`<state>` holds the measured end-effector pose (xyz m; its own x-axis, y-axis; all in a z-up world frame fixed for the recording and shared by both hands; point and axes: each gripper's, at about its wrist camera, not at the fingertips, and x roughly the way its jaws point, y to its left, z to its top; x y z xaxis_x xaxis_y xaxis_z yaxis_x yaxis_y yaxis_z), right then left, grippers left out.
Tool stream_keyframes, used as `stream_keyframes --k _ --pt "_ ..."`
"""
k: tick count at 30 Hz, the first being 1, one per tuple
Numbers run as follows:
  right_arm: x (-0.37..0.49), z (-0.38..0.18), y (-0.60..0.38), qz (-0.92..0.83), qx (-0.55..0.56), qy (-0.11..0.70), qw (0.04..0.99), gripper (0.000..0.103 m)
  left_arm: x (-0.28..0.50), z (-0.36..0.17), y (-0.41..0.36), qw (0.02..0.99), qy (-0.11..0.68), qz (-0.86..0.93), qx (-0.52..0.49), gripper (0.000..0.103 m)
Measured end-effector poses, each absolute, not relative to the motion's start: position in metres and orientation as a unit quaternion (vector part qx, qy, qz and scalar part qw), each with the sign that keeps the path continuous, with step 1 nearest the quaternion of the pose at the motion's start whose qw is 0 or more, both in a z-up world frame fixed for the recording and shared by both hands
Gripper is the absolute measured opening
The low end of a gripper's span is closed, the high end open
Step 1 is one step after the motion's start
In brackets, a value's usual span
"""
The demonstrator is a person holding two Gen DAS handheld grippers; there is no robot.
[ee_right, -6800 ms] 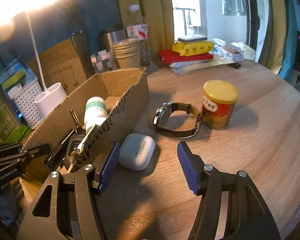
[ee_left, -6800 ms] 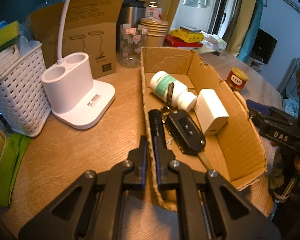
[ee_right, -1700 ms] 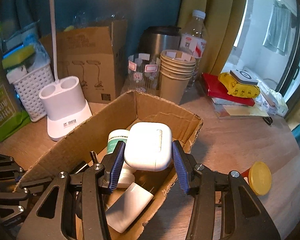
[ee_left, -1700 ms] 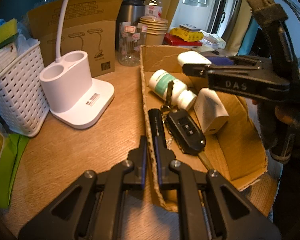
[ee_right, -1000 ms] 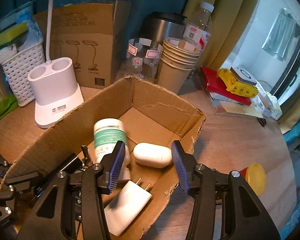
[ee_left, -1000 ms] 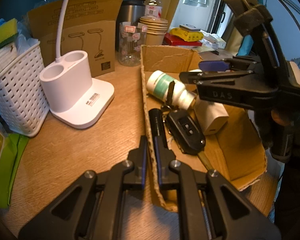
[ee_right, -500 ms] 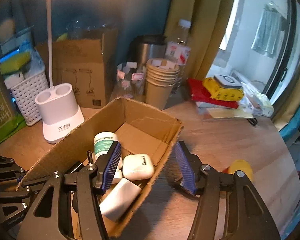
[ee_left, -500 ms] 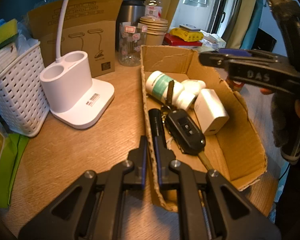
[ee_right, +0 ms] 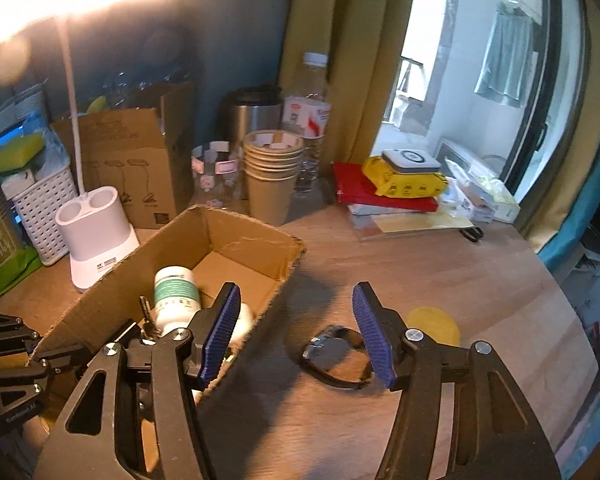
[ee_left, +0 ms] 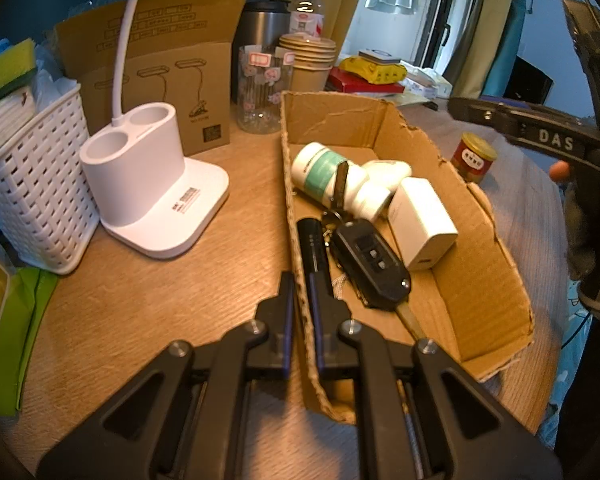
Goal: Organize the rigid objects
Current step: 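Move the right gripper toward the red jar with yellow lid, then grasp the red jar around its body with the right gripper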
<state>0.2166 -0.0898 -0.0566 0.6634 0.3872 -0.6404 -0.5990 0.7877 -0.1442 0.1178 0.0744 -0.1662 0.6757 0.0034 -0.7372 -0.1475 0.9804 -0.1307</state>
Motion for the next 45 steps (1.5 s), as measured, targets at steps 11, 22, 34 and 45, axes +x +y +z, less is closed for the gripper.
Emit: stream_keyframes --k 11,22,34,45 --pt "0.223 -0.049 -0.125 0.248 -0.15 0.292 0.911 0.072 0.118 -0.166 0.074 0.911 0.401 0.041 -0.09 0.009" --pt "0.233 -0.056 -0.157 0.225 -0.135 0.282 0.923 0.08 0.118 -0.166 0.074 0.911 0.4 0.042 -0.09 0.009" --pt "0.26 -0.085 -0.176 0.204 -0.122 0.308 0.921 0.082 0.117 -0.166 0.074 0.911 0.4 0.041 -0.09 0.01" --pt "0.277 -0.109 -0.177 0.206 -0.127 0.332 0.912 0.082 0.117 -0.165 0.073 0.911 0.4 0.041 -0.091 0.009"
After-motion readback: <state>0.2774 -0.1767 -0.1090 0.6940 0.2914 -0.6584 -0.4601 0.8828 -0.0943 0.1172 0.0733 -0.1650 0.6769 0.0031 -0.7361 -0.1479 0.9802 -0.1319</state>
